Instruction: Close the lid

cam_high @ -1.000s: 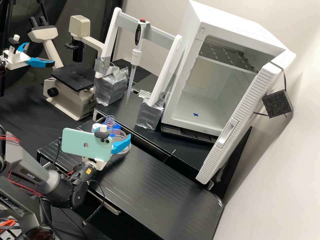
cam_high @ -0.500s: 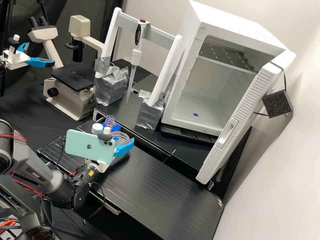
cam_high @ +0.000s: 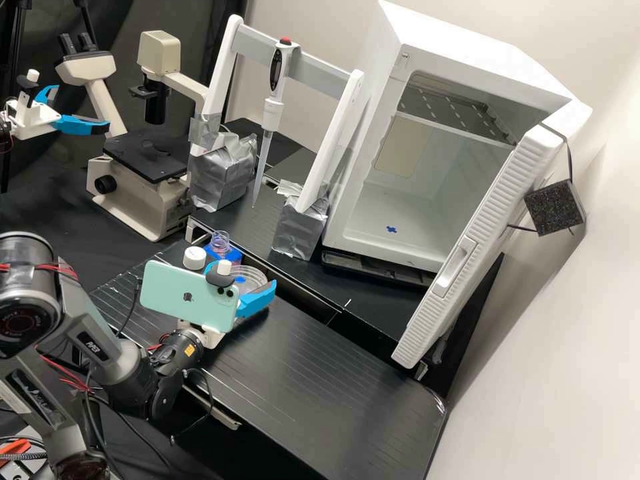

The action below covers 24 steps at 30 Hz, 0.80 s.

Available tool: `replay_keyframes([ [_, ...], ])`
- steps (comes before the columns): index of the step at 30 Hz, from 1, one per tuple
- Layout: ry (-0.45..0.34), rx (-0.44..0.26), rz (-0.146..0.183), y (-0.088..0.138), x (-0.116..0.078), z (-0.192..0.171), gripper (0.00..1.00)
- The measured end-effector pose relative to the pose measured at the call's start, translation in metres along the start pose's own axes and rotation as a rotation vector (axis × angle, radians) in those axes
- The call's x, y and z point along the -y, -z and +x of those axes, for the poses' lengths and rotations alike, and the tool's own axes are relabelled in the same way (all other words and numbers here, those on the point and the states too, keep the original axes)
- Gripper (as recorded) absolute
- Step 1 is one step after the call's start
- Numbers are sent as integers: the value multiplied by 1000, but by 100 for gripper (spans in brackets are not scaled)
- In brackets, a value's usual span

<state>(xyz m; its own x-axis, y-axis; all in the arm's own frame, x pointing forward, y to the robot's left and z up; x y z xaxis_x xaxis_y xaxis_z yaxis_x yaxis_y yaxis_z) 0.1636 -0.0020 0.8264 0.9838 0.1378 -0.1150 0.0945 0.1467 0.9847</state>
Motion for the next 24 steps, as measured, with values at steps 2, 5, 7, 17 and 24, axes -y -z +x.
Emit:
replay_keyframes([
  [2, 0, 0, 0, 0, 0, 0, 100],
  [5, 0, 0, 0, 0, 0, 0, 100],
  [7, -6, 8, 0, -1, -1, -1, 100],
  [17, -40, 31, 8, -1, -10, -11, 100],
  [24, -63, 8, 19, 8, -16, -19, 100],
])
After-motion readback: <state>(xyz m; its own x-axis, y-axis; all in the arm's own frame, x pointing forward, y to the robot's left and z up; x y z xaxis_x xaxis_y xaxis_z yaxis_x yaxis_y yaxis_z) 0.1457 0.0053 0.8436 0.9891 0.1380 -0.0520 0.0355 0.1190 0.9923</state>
